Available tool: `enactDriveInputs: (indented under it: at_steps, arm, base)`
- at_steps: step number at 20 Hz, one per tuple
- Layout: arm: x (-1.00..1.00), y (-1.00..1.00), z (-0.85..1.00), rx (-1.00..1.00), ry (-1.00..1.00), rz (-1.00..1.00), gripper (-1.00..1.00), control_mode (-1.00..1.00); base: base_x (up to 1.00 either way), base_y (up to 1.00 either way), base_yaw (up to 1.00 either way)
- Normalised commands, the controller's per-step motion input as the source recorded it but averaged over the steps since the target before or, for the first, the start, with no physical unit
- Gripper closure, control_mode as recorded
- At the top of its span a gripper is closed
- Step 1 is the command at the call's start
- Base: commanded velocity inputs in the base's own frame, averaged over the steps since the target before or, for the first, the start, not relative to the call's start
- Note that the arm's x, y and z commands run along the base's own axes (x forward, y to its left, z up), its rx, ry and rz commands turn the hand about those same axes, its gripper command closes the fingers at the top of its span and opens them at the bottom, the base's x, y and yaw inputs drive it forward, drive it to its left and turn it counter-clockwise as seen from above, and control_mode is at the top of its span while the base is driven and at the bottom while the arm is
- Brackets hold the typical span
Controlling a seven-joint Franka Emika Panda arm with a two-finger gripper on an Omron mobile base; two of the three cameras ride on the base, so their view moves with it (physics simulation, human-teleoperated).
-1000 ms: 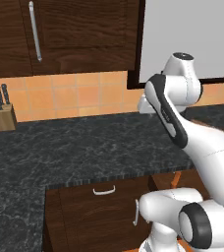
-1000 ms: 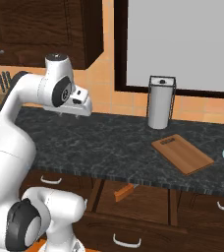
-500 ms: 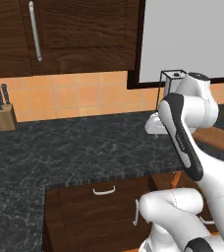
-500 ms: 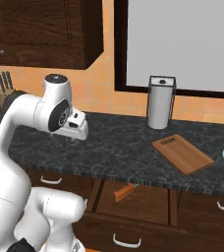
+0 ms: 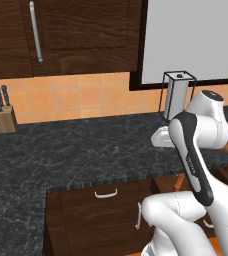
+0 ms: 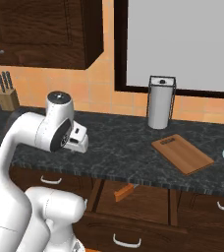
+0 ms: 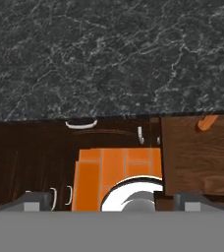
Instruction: Pick up the knife from the drawer and place it on the cutting board. Then place the meat from the plate to the cutting board.
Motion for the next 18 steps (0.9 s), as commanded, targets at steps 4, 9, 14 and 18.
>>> enactDriveInputs:
  at_steps: [4,9,14,18]
  arm:
    - [-0.06,0.00,0.00,0.00,0.00,0.00,-1.00,1.00]
    - [0.00,0.00,0.00,0.00,0.00,0.00,-1.00,1.00]
    - [0.00,0.00,0.00,0.00,0.00,0.00,-1.00,1.00]
    - [0.00,0.00,0.00,0.00,0.00,0.00,-1.00,1.00]
  base:
    - [-0.13,-0.03,0.00]
    - [-0.83,-0.59,-0.02]
    - [-0.20,-1.00,-0.01]
    - [0.19,-1.00,0.02]
